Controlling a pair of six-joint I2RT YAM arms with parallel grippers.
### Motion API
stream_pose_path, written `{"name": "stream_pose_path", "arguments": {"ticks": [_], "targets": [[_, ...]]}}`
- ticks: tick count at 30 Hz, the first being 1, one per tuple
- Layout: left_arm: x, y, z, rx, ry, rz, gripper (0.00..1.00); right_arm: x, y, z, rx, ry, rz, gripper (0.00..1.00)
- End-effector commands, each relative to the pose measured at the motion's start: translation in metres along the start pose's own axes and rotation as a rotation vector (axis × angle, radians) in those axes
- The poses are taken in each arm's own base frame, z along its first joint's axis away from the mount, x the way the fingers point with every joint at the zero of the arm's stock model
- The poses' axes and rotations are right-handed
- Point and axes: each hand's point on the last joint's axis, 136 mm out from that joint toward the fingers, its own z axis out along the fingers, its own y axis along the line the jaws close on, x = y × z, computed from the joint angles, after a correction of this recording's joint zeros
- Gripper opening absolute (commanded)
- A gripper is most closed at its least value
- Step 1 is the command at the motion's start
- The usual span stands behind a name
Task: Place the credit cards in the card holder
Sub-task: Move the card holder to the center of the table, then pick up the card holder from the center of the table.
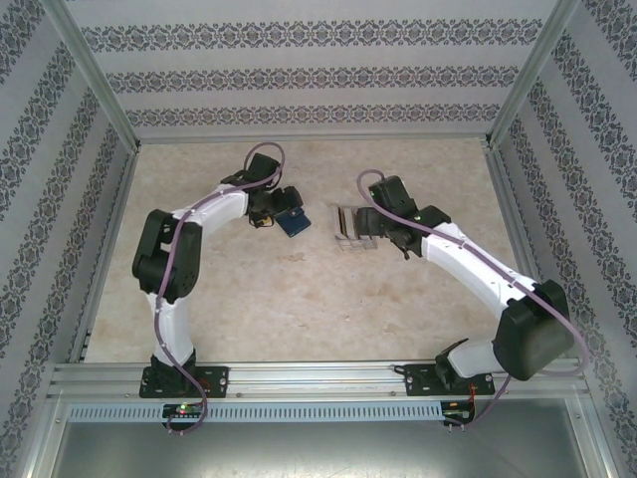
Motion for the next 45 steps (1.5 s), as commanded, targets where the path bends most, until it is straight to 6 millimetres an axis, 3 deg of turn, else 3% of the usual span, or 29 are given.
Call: {"name": "stream_pose_path", "arguments": {"ticks": [1, 9, 12, 16, 21, 27, 30, 34, 39, 42, 45], "targets": [[0.004, 0.022, 0.013, -0.14, 0.041, 0.01, 0.88, 0.002, -0.01, -0.005, -0.026, -0.019, 0.05, 0.83], [0.001, 0.03, 0.039, -0.313, 0.044, 0.103, 0.87, 0.004, -0.023, -0.015, -0.055, -0.019, 0.069, 0.83], [0.007, 0.038, 0.046, -0.358, 0.071, 0.158, 0.74, 0.0, -0.02, -0.022, -0.081, -0.022, 0.064, 0.82], [0.024, 0.053, 0.043, -0.389, 0.148, 0.232, 0.56, -0.006, -0.012, -0.032, -0.137, -0.029, 0.068, 0.81], [0.057, 0.065, 0.026, -0.337, 0.212, 0.268, 0.55, -0.008, 0.004, -0.041, -0.224, -0.016, 0.071, 0.78], [0.107, 0.096, -0.009, -0.297, 0.264, 0.235, 0.57, 0.006, 0.04, -0.044, -0.347, 0.037, 0.004, 0.77], [0.13, 0.092, -0.024, -0.203, 0.305, 0.202, 0.63, 0.022, 0.074, -0.044, -0.417, 0.08, -0.064, 0.77], [0.134, 0.088, -0.051, -0.106, 0.318, 0.116, 0.69, 0.043, 0.12, -0.034, -0.496, 0.164, -0.073, 0.75], [0.122, 0.105, -0.083, -0.02, 0.312, -0.034, 0.69, 0.077, 0.172, -0.011, -0.552, 0.288, -0.021, 0.7], [0.128, 0.103, -0.086, 0.052, 0.308, -0.047, 0.68, 0.096, 0.194, 0.003, -0.587, 0.367, 0.011, 0.65], [0.141, 0.093, -0.076, 0.158, 0.356, -0.065, 0.62, 0.112, 0.205, 0.02, -0.577, 0.422, 0.029, 0.57]]}}
